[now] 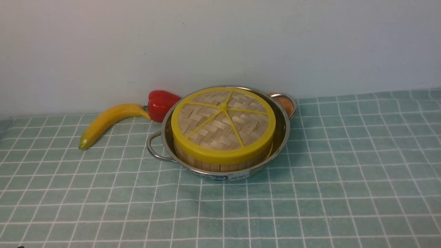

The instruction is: Place the steamer in the pot on the blue tablecloth, and put the lid on the steamer.

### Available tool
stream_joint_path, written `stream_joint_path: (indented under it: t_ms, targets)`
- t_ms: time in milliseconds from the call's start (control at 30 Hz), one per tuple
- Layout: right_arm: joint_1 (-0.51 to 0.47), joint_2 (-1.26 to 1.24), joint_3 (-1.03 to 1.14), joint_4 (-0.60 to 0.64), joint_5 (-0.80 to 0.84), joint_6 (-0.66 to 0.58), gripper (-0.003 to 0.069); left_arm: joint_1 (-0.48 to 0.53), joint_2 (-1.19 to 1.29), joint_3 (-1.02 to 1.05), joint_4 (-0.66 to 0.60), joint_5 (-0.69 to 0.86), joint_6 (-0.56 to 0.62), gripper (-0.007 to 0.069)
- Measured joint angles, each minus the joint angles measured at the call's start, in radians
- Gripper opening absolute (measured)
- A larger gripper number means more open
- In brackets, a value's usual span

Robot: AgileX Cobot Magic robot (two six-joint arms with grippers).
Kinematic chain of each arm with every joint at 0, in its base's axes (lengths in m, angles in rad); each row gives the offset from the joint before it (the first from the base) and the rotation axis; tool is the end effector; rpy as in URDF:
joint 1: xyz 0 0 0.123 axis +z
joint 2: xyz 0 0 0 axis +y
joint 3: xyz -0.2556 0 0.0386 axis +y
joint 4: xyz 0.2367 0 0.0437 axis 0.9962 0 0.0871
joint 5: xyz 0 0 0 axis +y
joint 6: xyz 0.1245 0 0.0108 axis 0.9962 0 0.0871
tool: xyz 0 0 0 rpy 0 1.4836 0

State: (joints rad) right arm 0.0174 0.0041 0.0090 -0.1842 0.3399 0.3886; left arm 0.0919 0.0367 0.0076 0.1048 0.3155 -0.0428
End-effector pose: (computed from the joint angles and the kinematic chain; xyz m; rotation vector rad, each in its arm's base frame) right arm 0.1024 -0.0059 0.1710 0.2232 1.8185 0.1074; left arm 0.1039 0.0137 0.1706 -0.0550 1.8429 0.1340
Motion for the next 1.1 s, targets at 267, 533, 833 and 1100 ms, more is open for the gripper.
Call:
stream_joint_path:
  t_ms: [267,533,833,1100]
  targets:
    - [0.000,0.000,0.000,0.000,0.000,0.000,0.0240,0.000,-0.033,0.000,0.000,0.005,0.000,0.0242]
    - [0.000,0.000,0.000,0.000,-0.001,0.000,0.0240,0.000,-0.035,0.000,0.005,0.003,0.000,0.0242]
    - [0.000,0.000,0.000,0.000,-0.001,0.000,0.0240,0.000,-0.035,0.000,0.008,0.003,0.000,0.0242]
    - [0.000,0.000,0.000,0.000,-0.001,0.000,0.0240,0.000,-0.035,0.000,0.009,0.003,0.000,0.0242]
